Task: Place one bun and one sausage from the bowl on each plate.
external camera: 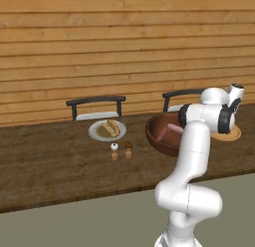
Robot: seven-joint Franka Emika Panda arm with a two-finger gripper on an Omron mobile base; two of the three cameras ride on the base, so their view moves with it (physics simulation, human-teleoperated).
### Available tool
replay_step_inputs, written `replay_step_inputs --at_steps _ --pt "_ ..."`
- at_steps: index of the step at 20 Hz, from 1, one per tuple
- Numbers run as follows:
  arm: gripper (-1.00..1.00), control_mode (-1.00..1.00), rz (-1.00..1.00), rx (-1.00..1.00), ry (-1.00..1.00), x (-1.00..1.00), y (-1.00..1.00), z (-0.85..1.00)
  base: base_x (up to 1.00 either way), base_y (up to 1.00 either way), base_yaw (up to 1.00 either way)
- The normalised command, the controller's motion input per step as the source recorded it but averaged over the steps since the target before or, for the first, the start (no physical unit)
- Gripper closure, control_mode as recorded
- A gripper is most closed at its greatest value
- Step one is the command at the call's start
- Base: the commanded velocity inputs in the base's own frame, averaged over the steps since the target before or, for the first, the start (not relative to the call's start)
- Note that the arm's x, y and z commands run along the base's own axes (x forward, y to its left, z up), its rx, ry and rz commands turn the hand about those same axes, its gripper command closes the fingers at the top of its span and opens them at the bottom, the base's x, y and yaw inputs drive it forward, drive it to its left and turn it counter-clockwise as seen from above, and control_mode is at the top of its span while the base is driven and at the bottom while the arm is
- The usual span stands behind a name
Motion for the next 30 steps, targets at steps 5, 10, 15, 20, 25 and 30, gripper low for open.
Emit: replay_step_inputs --at_steps 5,10,15,20,25,30 --pt "1.00 -1.00 0.00 0.02 0.00 0.04 -0.37 -0.25 0.00 0.00 0.00" --pt "1.00 -1.00 0.00 0.01 0.00 0.03 -0.15 -0.15 0.00 0.00 0.00" --pt "-1.00 -1.00 0.00 0.00 0.00 -0.01 0.00 -0.03 0.00 0.00 0.00" --pt "-1.00 -1.00 0.00 -0.05 -0.02 -0.14 0.34 0.00 0.00 0.00 0.00" --pt "-1.00 -1.00 0.00 -0.15 0.00 0.00 0.52 0.00 0.00 0.00 0.00" --pt "-1.00 -1.00 0.00 -0.02 -0.08 -0.48 0.32 0.76 0.00 0.00 0.00"
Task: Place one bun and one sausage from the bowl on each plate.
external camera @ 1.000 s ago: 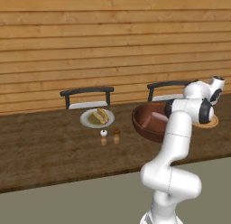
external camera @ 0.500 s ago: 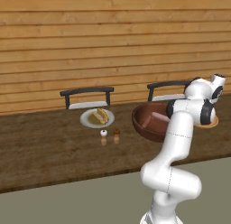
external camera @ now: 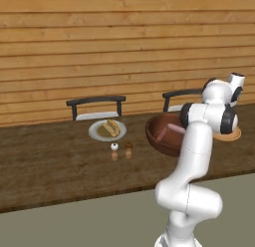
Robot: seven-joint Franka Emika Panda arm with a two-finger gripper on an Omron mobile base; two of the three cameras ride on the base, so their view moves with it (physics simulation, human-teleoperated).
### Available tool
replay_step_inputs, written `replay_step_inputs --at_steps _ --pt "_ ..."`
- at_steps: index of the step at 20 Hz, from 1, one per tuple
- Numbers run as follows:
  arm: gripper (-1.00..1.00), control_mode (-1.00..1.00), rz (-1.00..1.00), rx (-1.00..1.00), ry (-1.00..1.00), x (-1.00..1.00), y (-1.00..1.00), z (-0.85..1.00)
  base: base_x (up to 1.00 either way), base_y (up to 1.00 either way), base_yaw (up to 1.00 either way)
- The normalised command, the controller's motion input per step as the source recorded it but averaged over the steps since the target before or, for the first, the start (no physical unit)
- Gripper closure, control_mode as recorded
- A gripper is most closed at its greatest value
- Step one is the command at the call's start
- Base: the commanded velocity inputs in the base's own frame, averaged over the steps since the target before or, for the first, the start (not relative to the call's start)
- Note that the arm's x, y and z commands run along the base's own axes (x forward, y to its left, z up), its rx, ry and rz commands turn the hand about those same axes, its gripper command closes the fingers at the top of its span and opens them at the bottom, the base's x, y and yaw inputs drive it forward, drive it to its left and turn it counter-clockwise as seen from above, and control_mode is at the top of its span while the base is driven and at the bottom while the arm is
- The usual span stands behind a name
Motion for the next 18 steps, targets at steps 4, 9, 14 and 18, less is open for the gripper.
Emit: replay_step_inputs --at_steps 4,9,14,18 --pt "-1.00 -1.00 -0.02 0.00 -0.03 -0.54 0.71 0.72 0.00 0.00 0.00" --pt "-1.00 -1.00 -0.09 -0.03 0.00 -0.55 1.00 0.08 0.00 0.00 0.00" --pt "-1.00 -1.00 -0.34 0.00 0.00 -0.17 1.00 0.00 0.00 0.00 0.00" --pt "-1.00 -1.00 -0.45 -0.05 0.01 -0.04 1.00 0.08 0.00 0.00 0.00"
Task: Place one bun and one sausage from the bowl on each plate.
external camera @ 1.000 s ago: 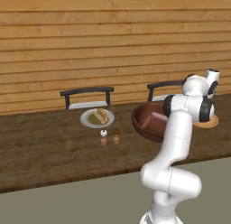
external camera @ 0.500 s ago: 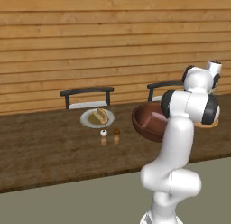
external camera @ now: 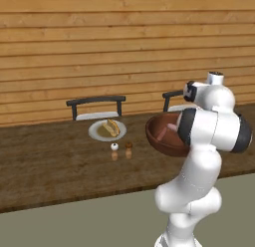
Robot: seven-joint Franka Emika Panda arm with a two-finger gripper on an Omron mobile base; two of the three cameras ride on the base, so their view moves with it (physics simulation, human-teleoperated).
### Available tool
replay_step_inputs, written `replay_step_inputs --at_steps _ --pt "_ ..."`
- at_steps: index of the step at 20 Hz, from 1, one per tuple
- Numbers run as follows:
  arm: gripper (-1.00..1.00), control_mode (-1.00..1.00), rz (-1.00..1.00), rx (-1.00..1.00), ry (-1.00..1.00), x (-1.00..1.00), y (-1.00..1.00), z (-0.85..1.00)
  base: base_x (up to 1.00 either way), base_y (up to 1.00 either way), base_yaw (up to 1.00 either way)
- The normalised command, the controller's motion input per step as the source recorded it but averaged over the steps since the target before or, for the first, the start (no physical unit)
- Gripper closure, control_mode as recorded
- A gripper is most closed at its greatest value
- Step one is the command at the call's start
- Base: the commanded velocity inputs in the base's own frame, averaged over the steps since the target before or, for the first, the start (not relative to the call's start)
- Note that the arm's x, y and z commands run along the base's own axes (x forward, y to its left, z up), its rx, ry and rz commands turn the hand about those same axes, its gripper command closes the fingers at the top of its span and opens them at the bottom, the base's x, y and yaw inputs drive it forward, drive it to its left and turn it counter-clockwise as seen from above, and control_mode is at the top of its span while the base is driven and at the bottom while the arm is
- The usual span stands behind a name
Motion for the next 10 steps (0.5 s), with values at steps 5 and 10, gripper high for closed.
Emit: replay_step_inputs --at_steps 5,10 --pt "-1.00 -1.00 -0.10 -0.08 0.09 0.28 0.56 0.14 0.00 0.00 0.00" --pt "-1.00 -1.00 0.05 0.01 0.02 0.82 0.06 -0.61 0.00 0.00 0.00"
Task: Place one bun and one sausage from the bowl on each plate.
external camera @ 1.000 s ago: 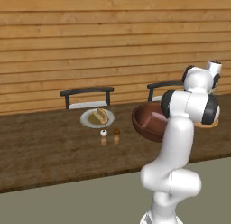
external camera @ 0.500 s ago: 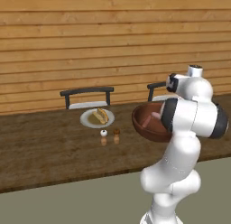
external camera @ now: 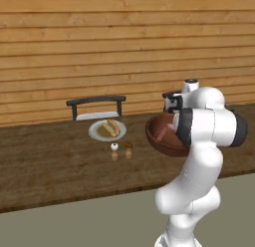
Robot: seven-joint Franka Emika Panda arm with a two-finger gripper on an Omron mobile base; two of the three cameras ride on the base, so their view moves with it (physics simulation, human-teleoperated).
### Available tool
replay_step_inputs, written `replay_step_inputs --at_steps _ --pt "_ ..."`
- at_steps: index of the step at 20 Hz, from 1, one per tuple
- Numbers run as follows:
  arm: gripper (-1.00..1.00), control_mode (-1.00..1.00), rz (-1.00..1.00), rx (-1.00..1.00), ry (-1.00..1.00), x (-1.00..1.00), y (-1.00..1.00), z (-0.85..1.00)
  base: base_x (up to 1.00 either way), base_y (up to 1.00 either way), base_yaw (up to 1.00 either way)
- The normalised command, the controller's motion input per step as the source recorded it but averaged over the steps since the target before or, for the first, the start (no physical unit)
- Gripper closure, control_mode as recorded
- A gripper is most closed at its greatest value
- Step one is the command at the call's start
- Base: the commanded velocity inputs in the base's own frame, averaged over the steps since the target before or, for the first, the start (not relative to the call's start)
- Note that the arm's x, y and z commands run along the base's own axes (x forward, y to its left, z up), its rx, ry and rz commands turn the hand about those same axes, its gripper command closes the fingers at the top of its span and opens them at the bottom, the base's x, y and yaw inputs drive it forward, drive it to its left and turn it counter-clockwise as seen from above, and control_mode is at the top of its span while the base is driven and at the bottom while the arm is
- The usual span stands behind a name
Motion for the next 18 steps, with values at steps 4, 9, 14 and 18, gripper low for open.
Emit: replay_step_inputs --at_steps 4,9,14,18 --pt "-1.00 -1.00 0.17 0.10 0.03 0.93 0.18 -0.70 0.00 0.00 0.00" --pt "-1.00 -1.00 0.12 0.05 0.00 0.48 -0.10 -0.07 0.00 0.00 0.00" --pt "-1.00 -1.00 0.06 0.00 0.00 0.02 -0.05 -0.12 0.00 0.00 0.00" --pt "-1.00 -1.00 0.00 0.00 -0.01 0.03 0.00 -0.29 0.00 0.00 0.00"
